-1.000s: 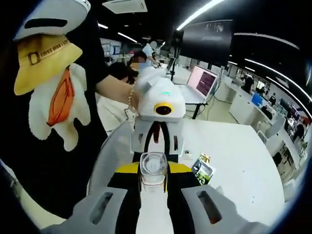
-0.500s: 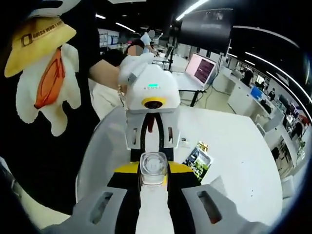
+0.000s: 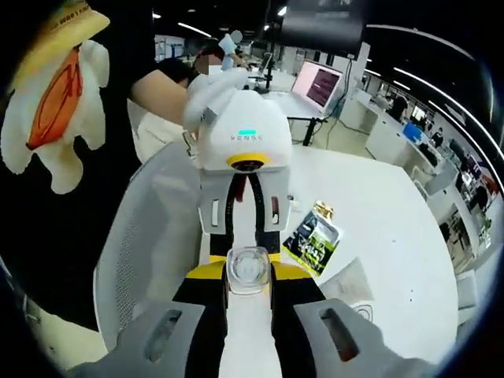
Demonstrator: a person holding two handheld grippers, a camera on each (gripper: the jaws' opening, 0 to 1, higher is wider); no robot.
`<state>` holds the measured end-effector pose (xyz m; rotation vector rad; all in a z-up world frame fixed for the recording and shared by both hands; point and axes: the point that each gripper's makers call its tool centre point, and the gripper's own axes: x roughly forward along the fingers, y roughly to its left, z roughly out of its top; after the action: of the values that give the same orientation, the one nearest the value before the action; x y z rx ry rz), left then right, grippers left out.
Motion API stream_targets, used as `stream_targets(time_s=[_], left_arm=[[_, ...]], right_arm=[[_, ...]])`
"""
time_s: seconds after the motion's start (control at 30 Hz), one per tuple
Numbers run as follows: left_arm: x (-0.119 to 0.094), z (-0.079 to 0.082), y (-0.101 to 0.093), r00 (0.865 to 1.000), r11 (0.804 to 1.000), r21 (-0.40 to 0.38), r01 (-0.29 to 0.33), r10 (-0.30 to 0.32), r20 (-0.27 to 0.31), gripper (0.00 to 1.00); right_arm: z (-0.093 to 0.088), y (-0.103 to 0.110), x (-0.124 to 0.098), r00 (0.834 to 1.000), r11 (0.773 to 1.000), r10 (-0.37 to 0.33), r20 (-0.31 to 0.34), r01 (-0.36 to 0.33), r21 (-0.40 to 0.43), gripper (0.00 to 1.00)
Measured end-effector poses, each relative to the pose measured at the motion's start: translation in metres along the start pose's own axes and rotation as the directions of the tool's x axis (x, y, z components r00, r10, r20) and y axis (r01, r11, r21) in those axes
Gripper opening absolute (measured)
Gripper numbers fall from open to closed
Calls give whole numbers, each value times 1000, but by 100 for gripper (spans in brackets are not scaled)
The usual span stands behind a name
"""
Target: Arrange the skincare products in the storage area until every visible bottle or jar stands upright without overlapping.
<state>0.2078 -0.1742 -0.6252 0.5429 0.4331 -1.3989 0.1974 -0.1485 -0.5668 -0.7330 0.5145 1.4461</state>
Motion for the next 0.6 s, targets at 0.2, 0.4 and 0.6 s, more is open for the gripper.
stream_targets(time_s=[0.2, 0.4, 0.6], left_arm=[[16, -18, 9, 1000, 1000, -16, 18, -19, -18, 24], [29, -36, 14, 999, 999, -13, 34, -35, -41, 24], [43, -46, 17, 999, 999, -15, 32, -32, -20, 24]], right_arm=[[-18, -9, 14, 1000, 999, -1, -25, 2, 40, 20], [-36, -13, 28, 997, 999, -4, -74, 8, 46, 20], [-51, -19, 39, 993, 999, -2, -119, 7, 43, 20]])
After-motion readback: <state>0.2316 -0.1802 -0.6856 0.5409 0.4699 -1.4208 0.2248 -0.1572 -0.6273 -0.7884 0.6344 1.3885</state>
